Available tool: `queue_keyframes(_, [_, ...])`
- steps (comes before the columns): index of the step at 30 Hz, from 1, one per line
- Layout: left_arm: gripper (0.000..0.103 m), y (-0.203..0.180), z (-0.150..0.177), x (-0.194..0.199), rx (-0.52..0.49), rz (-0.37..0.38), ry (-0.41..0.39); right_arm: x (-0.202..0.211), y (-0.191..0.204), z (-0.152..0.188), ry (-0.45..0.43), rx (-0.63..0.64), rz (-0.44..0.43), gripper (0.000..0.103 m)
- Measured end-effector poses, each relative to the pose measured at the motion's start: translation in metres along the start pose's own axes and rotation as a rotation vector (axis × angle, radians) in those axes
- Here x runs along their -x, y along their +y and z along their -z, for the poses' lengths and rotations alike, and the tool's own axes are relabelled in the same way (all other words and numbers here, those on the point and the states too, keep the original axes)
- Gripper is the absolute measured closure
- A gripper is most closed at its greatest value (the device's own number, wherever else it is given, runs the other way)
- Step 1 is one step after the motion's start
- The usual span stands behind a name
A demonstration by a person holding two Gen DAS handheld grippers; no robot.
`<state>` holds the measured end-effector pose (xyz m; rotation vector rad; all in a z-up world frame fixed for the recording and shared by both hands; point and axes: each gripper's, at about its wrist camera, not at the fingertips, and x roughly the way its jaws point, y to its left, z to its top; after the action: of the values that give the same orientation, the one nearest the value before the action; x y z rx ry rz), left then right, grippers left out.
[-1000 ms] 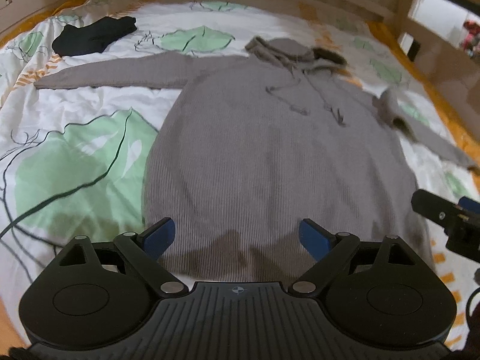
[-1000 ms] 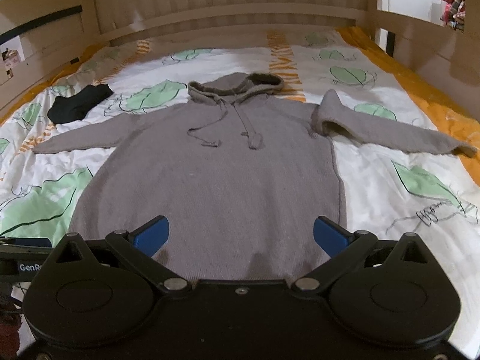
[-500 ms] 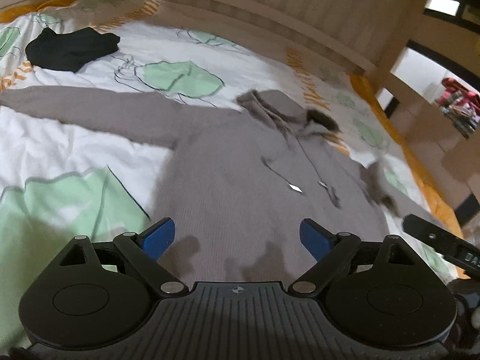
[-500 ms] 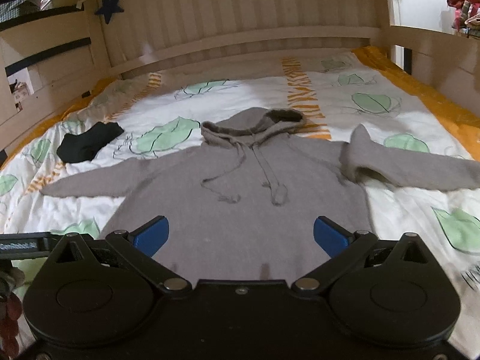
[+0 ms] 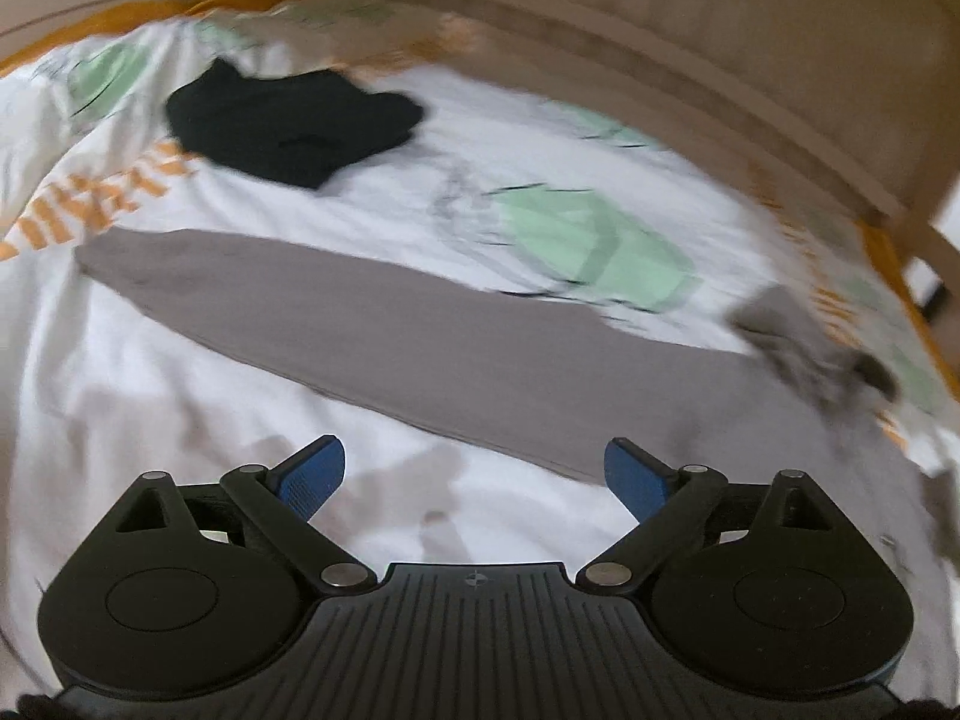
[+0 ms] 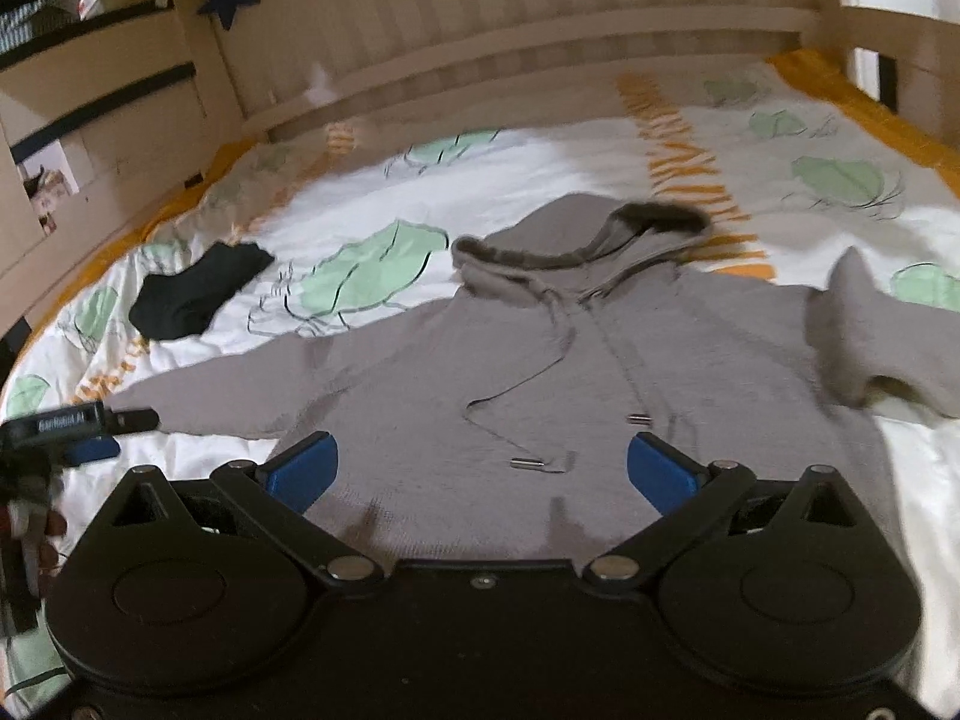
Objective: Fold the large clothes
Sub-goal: 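Grasp the grey hoodie's sleeve cuff with the left gripper and lift it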
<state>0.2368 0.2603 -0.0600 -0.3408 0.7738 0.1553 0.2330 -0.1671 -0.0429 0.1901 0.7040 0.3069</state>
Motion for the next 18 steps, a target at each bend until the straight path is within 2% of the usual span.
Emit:
queue_keyframes(7, [0.009,0.083,-0.029,-0.049,0.16,-0.075,0.03,-0.042,0.012,0.004,0.09,0.017,-0.028,0.001])
queue_keyframes(11, [0.009,0.109,-0.042,-0.063,0.178,-0.093,-0.003,-0.057,0.016,0.009,0.129,0.024,-0.035,0.0])
queue_keyframes(18, [0.009,0.135,-0.061,-0.08,0.246,-0.046,-0.038,-0.078,0.014,0.019,0.185,0.007,-0.037,0.001])
